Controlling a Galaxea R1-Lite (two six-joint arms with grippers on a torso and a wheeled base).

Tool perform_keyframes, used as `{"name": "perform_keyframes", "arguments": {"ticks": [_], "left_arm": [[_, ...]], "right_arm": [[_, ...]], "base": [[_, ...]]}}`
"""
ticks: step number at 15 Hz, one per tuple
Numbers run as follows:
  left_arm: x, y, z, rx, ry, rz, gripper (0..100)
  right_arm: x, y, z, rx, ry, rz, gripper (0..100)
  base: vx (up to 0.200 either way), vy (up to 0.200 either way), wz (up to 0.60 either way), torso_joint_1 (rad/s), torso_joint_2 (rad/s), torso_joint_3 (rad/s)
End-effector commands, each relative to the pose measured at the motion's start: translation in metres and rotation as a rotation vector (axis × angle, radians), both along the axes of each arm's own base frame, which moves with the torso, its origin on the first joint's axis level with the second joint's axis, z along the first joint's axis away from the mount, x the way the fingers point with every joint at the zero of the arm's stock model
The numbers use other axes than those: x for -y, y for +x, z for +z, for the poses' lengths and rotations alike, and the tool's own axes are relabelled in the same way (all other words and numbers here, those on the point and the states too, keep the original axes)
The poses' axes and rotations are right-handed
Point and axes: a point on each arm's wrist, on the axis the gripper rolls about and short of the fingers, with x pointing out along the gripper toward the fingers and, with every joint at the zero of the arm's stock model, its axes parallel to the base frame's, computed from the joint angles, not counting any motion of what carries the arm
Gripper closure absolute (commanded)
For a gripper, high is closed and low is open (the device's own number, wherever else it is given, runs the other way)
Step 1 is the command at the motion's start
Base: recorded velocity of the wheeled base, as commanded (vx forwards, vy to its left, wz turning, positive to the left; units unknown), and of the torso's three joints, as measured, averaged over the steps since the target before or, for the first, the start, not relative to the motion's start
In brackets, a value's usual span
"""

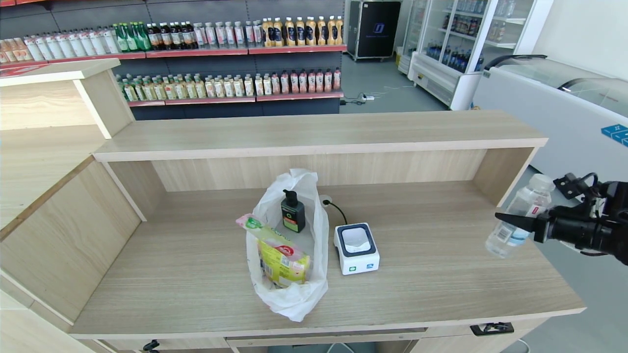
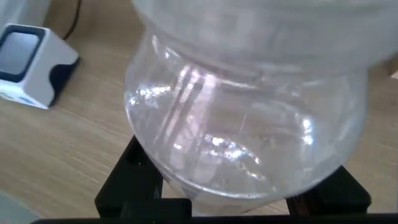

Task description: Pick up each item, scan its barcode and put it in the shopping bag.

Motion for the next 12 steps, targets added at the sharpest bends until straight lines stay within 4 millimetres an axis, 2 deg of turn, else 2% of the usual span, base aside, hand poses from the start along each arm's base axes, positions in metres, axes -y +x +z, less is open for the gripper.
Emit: {"name": "perform_keyframes", "arguments": {"ticks": [1,5,7,8,9,12], "left_arm": [[0.000,0.000,0.000,-0.001,0.000,0.000,0],[0.000,0.000,0.000,-0.001,0.000,0.001,0],[0.000,0.000,0.000,-0.001,0.000,0.001,0],[0.000,0.000,0.000,-0.001,0.000,0.001,0],[0.000,0.000,0.000,-0.001,0.000,0.001,0],[0.000,0.000,0.000,-0.001,0.000,0.000,0]], "right_arm": [[-0.029,-0.036,0.068,0.104,0.056,0.228,100],[-0.057,-0.073,0.085,0.162,0.156,0.562,100],[-0.071,-0.087,0.098,0.166,0.157,0.597,100],[-0.073,-0.088,0.099,0.162,0.161,0.601,100],[-0.087,-0.102,0.112,0.149,0.173,0.637,100],[-0.111,-0.127,0.127,0.125,0.192,0.708,100]], "base": [[0.000,0.000,0.00,0.000,0.00,0.000],[0.000,0.000,0.00,0.000,0.00,0.000],[0.000,0.000,0.00,0.000,0.00,0.000],[0.000,0.000,0.00,0.000,0.00,0.000],[0.000,0.000,0.00,0.000,0.00,0.000],[0.000,0.000,0.00,0.000,0.00,0.000]]}}
